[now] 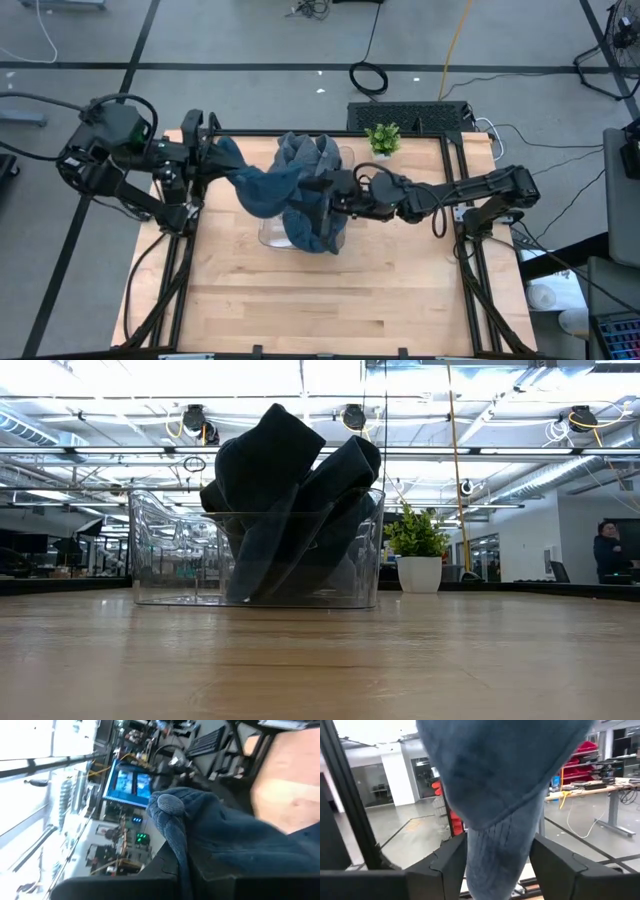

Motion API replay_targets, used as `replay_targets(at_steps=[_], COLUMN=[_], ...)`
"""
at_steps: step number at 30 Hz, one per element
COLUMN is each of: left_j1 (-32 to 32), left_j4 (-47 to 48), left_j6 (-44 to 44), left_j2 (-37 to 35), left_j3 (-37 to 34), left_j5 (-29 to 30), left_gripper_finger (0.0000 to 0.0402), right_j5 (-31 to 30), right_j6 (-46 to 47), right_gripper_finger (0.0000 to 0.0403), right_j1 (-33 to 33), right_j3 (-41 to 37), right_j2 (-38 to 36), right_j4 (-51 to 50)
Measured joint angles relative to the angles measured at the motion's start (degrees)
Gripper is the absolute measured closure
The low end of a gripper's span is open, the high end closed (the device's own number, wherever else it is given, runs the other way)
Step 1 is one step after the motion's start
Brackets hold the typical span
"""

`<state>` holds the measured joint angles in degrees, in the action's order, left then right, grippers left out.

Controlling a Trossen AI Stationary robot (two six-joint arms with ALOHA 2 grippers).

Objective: Pick & Place hat
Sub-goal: Put the blue cap into the bottom transparent bin

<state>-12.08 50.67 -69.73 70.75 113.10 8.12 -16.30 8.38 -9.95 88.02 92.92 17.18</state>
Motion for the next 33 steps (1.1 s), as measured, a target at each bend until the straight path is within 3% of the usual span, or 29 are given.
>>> replay_targets(at_steps=[3, 11, 18, 23, 29, 33], left_j1=[0.00, 0.00, 0.00, 0.09, 0.91, 0.90], left_j4=[-1.70, -5.90, -5.81, -5.74, -5.64, -5.59], left_j6=[-0.29, -0.24, 1.44, 6.81, 25.51, 34.46], left_j2=[0.36, 1.38, 2.51, 2.83, 2.86, 2.81], left_j3=[0.00, 0.04, 0.02, 0.02, 0.02, 0.02], left_j5=[1.36, 2.53, 7.54, 14.86, 15.76, 15.97], left_gripper_finger=[0.0400, 0.0400, 0.0397, 0.0396, 0.0386, 0.0345], right_j5=[1.86, 14.73, 17.97, 17.38, 11.43, 6.89], right_j6=[-0.01, 2.73, 2.98, 2.39, -4.23, -8.24], right_gripper_finger=[0.0219, 0.0279, 0.0392, 0.0399, 0.0401, 0.0401], right_j1=[0.51, 3.09, 3.58, 2.20, 0.04, -0.37], right_j3=[-0.76, -2.30, -2.30, -2.34, -2.37, -2.39], right_j2=[0.02, 0.04, 0.04, -0.56, -3.65, -6.63], right_j4=[0.91, 9.50, 10.24, 11.12, 8.76, 3.29])
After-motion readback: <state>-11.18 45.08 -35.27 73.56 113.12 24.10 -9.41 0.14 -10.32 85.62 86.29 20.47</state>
